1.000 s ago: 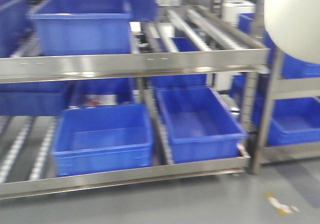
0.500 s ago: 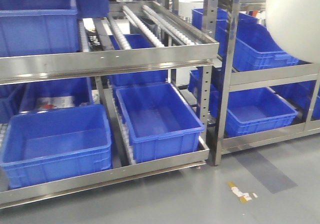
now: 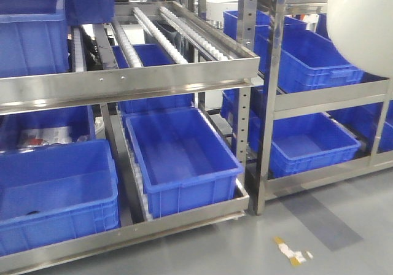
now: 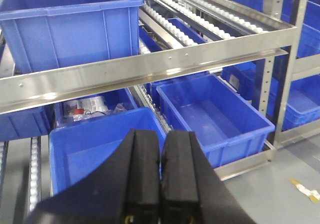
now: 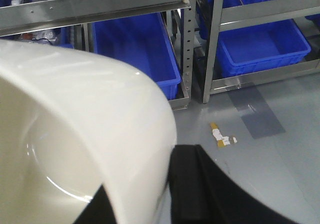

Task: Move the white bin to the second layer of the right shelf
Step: 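Drive up to the roller shelf holding the bin in the right gripper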

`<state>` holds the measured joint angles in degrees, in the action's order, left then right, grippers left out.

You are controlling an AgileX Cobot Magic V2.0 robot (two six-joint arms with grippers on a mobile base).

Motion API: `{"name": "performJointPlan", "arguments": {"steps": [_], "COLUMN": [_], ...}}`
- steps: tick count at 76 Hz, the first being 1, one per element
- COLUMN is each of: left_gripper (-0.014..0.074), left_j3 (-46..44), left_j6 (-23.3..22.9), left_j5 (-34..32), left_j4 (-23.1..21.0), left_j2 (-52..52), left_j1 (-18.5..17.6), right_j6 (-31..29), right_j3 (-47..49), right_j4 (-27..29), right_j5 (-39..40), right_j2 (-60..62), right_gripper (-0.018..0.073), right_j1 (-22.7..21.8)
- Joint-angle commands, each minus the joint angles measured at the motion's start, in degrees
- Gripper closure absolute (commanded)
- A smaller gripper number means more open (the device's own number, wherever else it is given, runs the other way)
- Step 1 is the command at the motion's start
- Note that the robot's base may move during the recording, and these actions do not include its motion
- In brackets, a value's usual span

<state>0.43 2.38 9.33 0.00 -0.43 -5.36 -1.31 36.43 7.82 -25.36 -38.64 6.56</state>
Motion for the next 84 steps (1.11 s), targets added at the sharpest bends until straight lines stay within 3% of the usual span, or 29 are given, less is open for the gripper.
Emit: {"name": "performJointPlan", "arguments": {"steps": [1,84], "left_gripper": [0.0512,0.0512], "left_j3": [2.11,2.11], "left_j6": [-0.18,-0.18], "left_j5": [-4.9,-4.9], "left_j4": [0.0,0.0], "left_j2": [-0.81,-0.81], "left_j1": [-0.26,-0.26], "right_j6": [0.04,0.04], "right_j3": [1.95,1.95], "right_j4": [0.52,0.52], "right_j5": [5.64,5.64], "right_j2": [-0.04,-0.04], "right_gripper": [0.0511,0.0511], "right_j1": [-0.12,-0.12]}}
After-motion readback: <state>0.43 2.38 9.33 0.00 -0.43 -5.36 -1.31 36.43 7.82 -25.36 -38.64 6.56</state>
